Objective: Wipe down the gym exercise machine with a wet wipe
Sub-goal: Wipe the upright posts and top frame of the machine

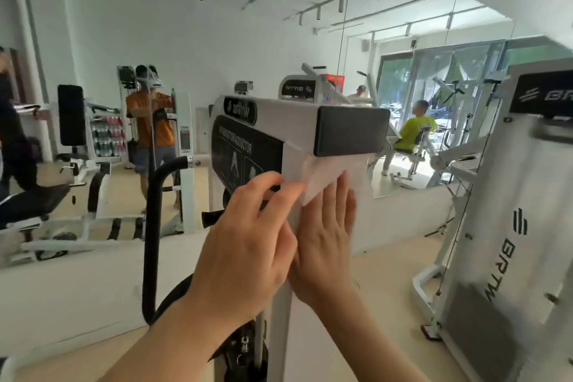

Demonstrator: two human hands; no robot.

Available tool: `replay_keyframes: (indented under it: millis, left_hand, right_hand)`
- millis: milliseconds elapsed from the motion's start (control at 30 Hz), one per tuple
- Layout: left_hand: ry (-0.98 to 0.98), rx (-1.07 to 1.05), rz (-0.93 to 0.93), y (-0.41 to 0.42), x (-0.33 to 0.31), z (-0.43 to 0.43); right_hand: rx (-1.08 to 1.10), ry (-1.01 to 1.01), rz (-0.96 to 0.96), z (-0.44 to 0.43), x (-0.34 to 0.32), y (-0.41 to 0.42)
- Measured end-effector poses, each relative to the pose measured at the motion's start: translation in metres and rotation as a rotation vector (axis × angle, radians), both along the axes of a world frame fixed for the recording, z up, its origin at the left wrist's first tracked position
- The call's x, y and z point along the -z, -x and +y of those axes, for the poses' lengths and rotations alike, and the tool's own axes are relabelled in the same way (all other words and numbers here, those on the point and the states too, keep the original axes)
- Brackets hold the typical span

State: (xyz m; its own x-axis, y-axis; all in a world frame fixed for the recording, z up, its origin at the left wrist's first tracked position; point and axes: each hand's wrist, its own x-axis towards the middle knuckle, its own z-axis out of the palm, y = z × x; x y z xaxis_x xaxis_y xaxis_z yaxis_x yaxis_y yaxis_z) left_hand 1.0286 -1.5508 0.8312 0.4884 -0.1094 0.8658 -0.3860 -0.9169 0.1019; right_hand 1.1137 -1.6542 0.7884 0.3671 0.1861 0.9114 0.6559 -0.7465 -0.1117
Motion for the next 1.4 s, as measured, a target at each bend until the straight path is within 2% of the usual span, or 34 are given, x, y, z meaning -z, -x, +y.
replay_keyframes:
  millis: [133,300,367,433,500,533,600,667,734,800,967,1067,1134,1300,1400]
  left_hand:
    - [0.229,0.245,0.114,-0.006,-0.022,0.001]
    - [0.415,0.331,0.202,-0.005,-0.016,0.011]
    - [0.488,0.274,0.33,-0.005,-0.014,0.023]
    - [0.448,0.098,0.411,-0.009,-0.011,0.037]
    - [0.417,-0.004,0.254,-0.008,-0.008,0.044]
    - [0.423,0.044,0.145,-0.006,-0.008,0.043]
    - [0.445,0.204,0.096,-0.001,-0.012,0.033]
    - [0.548,0.396,0.288,-0.006,-0.011,0.018]
    - [0.725,0.612,0.54,-0.02,-0.008,0.008]
    - [0.81,0.711,0.582,-0.035,-0.006,0.0]
    - [0.736,0.562,0.358,-0.064,-0.019,-0.013]
    - [0.878,0.675,0.303,-0.09,-0.025,-0.005]
    - [0.962,0.675,0.326,-0.107,-0.028,0.006]
    - [1.117,0.489,0.397,-0.141,-0.037,0.028]
    - [1.329,0.383,0.496,-0.168,-0.04,0.05]
  right_hand:
    - [-0.056,0.107,-0.051,-0.011,0.004,0.007]
    - [0.08,0.433,-0.172,-0.03,-0.015,0.014]
    - [0.111,0.604,-0.237,-0.032,-0.027,0.018]
    - [0.183,0.765,-0.265,-0.029,-0.037,0.023]
    - [0.273,0.861,-0.248,-0.021,-0.045,0.028]
    - [0.295,0.876,-0.229,-0.016,-0.048,0.031]
    - [0.284,0.88,-0.204,-0.009,-0.057,0.037]
    - [0.201,0.872,-0.207,-0.007,-0.062,0.041]
    - [0.059,0.77,-0.21,-0.013,-0.062,0.045]
    - [-0.1,0.586,-0.237,-0.025,-0.055,0.048]
    - [-0.166,0.333,-0.247,-0.036,-0.045,0.044]
    - [-0.185,0.278,-0.278,-0.029,-0.046,0.041]
    - [-0.174,0.308,-0.259,-0.024,-0.044,0.044]
    - [-0.138,0.454,-0.079,-0.008,-0.046,0.059]
    - [-0.08,0.532,-0.004,0.005,-0.057,0.059]
